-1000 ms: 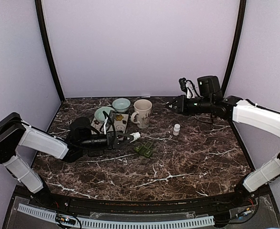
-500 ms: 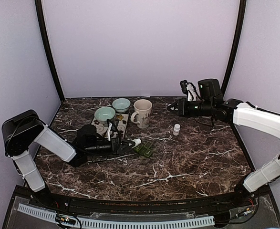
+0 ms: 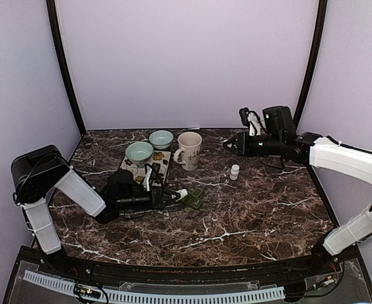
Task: Sort the pills into containers
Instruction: Pour the pill into the compartment of the pill container.
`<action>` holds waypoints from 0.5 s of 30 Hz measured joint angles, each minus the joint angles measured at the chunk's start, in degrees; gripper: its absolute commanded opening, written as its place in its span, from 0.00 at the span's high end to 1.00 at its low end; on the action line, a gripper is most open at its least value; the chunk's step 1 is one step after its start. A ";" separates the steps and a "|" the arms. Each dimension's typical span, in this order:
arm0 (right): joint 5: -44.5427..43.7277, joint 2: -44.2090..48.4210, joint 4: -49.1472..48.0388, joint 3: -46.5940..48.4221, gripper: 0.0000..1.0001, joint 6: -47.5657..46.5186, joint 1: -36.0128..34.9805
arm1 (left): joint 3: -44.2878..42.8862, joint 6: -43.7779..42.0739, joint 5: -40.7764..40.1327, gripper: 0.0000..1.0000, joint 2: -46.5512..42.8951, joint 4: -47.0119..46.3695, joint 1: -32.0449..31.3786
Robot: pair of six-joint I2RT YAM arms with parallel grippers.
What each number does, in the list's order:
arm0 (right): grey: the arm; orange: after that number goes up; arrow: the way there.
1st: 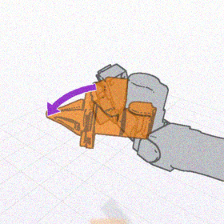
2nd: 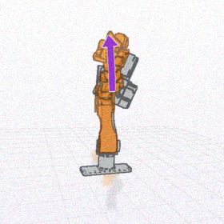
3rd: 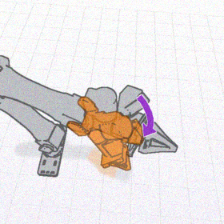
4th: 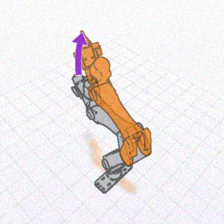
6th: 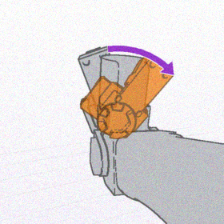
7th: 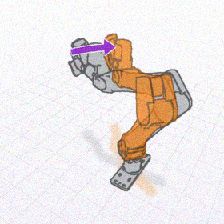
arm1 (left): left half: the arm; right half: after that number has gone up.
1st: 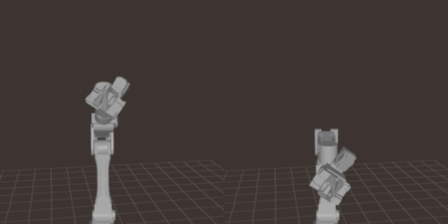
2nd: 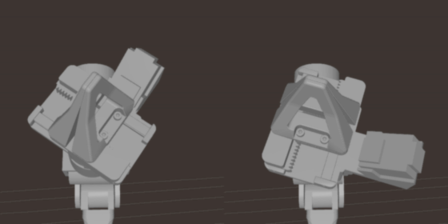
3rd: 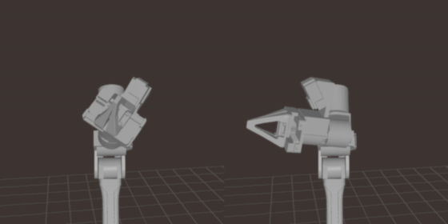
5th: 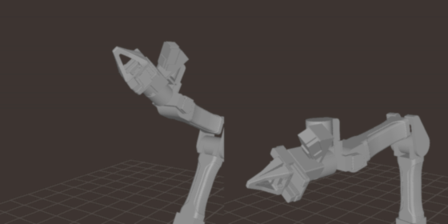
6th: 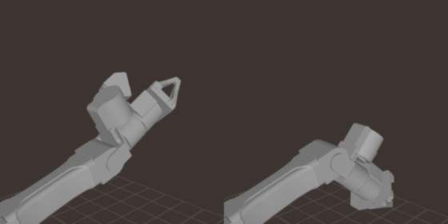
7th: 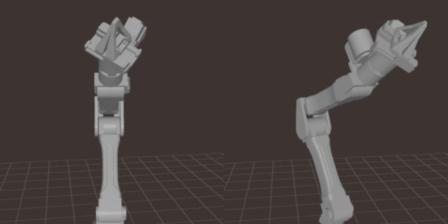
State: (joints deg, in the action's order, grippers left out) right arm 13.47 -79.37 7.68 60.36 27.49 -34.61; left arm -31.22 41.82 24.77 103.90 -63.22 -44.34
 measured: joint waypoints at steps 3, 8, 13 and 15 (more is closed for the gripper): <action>-0.02 0.00 0.00 0.00 1.00 -0.09 0.00 | -0.50 0.02 -0.02 1.00 1.18 0.02 -0.11; -0.02 0.00 0.00 -0.02 1.00 -0.48 0.15 | -1.29 0.02 0.04 1.00 2.97 -0.02 -0.20; -0.02 0.00 -0.02 -0.07 1.00 -0.59 0.17 | -1.66 0.02 0.02 1.00 3.74 -0.04 -0.20; -0.02 0.00 -0.02 -0.07 1.00 -0.63 0.17 | -1.66 0.00 0.04 1.00 3.85 -0.04 -0.20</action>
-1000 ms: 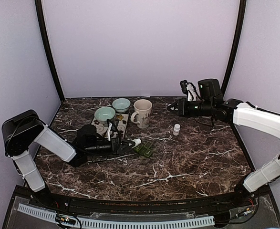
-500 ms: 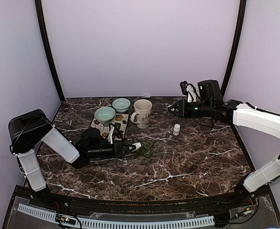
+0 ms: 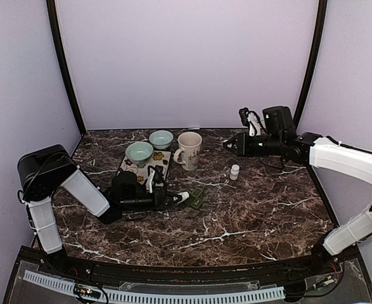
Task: Sort the pills into containers
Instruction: Pour the pill into the compartment of the pill container.
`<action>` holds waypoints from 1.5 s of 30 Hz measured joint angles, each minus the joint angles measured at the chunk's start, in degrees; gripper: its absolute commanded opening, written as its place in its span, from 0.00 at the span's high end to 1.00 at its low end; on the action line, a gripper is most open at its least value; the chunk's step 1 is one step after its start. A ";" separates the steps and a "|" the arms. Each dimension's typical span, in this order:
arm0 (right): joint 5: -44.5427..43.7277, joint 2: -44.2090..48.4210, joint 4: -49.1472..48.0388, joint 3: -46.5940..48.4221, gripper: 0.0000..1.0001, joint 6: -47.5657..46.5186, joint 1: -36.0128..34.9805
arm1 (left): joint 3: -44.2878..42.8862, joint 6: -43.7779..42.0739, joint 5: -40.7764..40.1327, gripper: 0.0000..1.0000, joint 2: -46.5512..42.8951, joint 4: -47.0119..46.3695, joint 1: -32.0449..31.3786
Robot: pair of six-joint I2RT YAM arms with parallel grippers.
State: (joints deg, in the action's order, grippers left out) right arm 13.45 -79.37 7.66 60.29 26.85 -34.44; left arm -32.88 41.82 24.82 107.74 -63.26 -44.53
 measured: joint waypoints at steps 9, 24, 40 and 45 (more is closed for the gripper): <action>0.00 0.00 0.00 0.00 1.00 0.00 0.00 | -0.55 0.00 0.00 1.00 0.46 -0.02 0.00; 0.02 0.00 -0.13 -0.35 1.00 -0.02 0.11 | -1.81 -0.26 -0.28 1.00 0.90 0.39 -0.42; 0.04 0.00 -0.42 -0.57 1.00 -0.02 0.31 | -1.88 -0.92 -2.03 1.00 1.11 3.48 -0.85; 0.09 0.00 -0.42 -0.61 1.00 -0.02 0.31 | -1.97 -1.20 -2.80 1.00 1.11 3.98 -1.14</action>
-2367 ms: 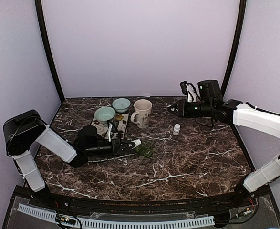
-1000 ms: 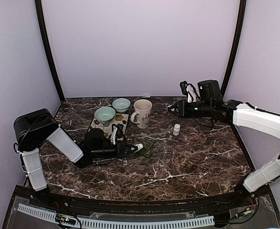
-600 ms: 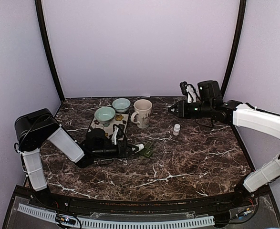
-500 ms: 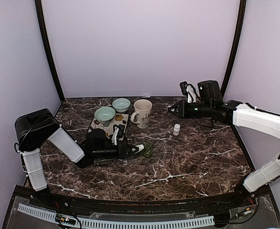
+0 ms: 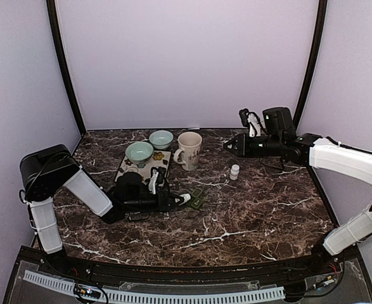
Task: Sort the pills into containers
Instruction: Pour the pill into the compartment of the pill container.
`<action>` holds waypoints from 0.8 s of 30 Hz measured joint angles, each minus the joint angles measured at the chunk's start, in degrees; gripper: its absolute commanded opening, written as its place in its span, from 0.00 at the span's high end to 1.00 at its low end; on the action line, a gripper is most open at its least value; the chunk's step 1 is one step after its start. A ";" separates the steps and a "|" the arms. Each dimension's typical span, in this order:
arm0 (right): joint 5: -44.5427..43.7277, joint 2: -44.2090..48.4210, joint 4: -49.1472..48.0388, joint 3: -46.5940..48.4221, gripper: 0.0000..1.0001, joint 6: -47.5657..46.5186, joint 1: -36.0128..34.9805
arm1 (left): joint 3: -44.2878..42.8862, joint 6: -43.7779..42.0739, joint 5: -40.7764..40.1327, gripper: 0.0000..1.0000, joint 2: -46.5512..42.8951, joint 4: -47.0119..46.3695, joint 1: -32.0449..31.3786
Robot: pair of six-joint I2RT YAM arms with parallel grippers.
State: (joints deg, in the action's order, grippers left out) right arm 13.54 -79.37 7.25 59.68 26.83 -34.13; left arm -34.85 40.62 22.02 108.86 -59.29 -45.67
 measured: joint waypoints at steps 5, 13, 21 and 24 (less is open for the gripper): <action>0.17 0.00 -0.02 -0.02 1.00 0.00 0.00 | -0.48 -0.39 -0.46 1.00 0.00 1.16 -0.15; 0.35 0.00 -0.02 -0.04 1.00 0.00 0.00 | -0.83 -0.96 -0.68 1.00 0.09 2.19 -0.37; 0.35 0.00 -0.02 -0.04 1.00 0.00 0.02 | -1.22 -1.27 -1.22 1.00 0.33 2.99 -0.76; 0.37 0.00 -0.02 -0.07 1.00 0.00 0.02 | -1.77 -1.42 -1.46 1.00 0.33 3.34 -0.85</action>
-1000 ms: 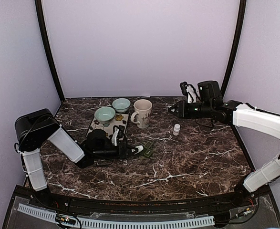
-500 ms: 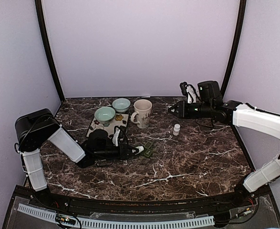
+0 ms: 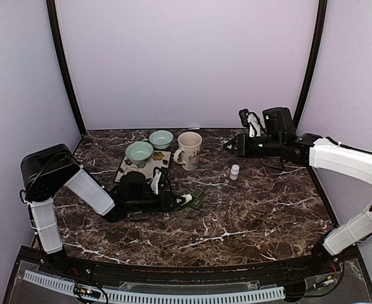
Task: Sort the pills into containers
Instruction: Pour the pill into the compartment of the pill container.
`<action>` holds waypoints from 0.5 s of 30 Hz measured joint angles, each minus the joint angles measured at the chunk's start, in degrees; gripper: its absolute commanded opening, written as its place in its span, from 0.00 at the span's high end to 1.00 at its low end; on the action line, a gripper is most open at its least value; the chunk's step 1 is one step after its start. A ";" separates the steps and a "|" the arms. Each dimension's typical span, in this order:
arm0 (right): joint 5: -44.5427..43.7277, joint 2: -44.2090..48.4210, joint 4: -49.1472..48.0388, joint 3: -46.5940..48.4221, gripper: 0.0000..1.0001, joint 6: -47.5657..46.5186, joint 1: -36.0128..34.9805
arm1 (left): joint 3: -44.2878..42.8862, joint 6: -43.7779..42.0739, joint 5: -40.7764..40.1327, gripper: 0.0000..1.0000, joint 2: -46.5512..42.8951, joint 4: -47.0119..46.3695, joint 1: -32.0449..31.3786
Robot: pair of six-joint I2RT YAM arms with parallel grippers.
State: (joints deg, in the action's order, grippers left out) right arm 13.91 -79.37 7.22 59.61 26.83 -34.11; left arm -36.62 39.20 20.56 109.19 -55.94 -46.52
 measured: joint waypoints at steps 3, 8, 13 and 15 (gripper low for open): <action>0.00 0.00 0.00 -0.02 1.00 0.00 0.00 | -0.13 -0.22 -0.11 1.00 0.00 0.42 -0.04; 0.00 0.00 0.00 -0.02 1.00 0.00 0.00 | -0.72 -0.66 -0.24 1.00 0.00 1.75 -0.33; 0.00 0.00 0.00 -0.02 1.00 0.00 0.00 | -0.96 -1.11 -0.46 1.00 0.00 2.75 -0.44; 0.02 0.00 0.00 -0.02 1.00 0.00 0.00 | -0.96 -1.16 -0.52 1.00 0.00 2.95 -0.52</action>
State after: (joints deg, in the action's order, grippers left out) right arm 13.93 -79.37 7.22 59.59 26.83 -34.11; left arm -37.58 38.04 20.03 109.19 -52.99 -47.05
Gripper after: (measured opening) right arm 0.212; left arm 0.283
